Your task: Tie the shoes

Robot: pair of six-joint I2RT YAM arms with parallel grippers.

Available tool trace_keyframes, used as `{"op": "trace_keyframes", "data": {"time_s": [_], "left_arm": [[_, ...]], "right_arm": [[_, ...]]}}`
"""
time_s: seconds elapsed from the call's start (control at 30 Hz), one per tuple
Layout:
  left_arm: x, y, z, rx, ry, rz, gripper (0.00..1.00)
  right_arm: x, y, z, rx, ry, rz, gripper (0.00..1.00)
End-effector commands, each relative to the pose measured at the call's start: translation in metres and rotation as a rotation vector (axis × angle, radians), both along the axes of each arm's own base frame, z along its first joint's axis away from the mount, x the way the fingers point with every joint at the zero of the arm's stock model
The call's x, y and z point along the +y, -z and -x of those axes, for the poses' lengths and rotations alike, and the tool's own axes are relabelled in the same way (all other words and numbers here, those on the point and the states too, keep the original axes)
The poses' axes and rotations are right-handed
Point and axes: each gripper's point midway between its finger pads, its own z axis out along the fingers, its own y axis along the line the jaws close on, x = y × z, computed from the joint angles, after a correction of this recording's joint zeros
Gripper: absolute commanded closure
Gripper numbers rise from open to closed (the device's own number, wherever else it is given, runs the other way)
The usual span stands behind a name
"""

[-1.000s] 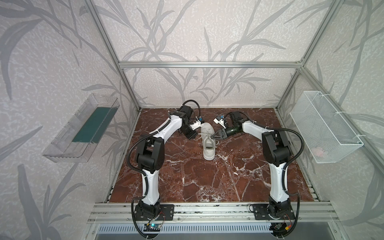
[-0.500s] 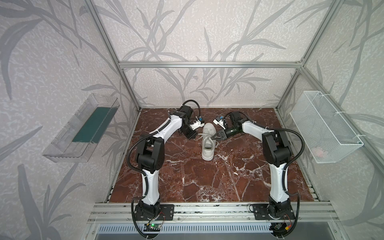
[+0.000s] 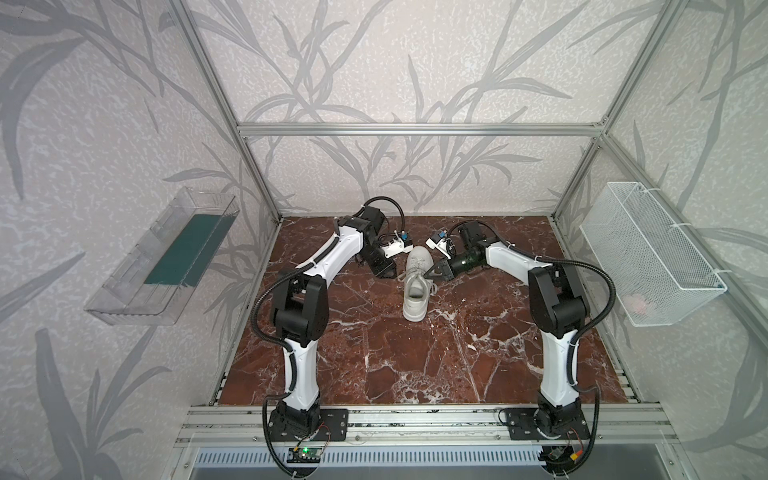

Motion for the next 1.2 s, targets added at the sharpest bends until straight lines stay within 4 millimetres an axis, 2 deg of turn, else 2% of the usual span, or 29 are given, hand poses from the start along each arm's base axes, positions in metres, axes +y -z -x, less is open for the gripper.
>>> {"op": "trace_keyframes", "data": {"time_s": [0.0, 0.37, 0.83, 1.17], "left_arm": [[-0.006, -0.018, 0.005, -0.007, 0.097, 0.084, 0.56], [-0.045, -0.031, -0.005, 0.086, 0.216, 0.323, 0.55], [-0.065, -0.013, -0.020, 0.128, 0.217, 0.389, 0.52], [-0.074, 0.004, -0.014, 0.191, 0.217, 0.403, 0.52]], "right_arm": [[-0.001, -0.020, 0.004, -0.084, -0.013, -0.001, 1.00], [-0.004, -0.015, 0.001, -0.120, -0.007, 0.044, 1.00], [-0.002, -0.013, 0.006, -0.109, -0.011, 0.058, 1.00], [-0.002, -0.014, 0.007, -0.107, -0.012, 0.056, 1.00]]}}
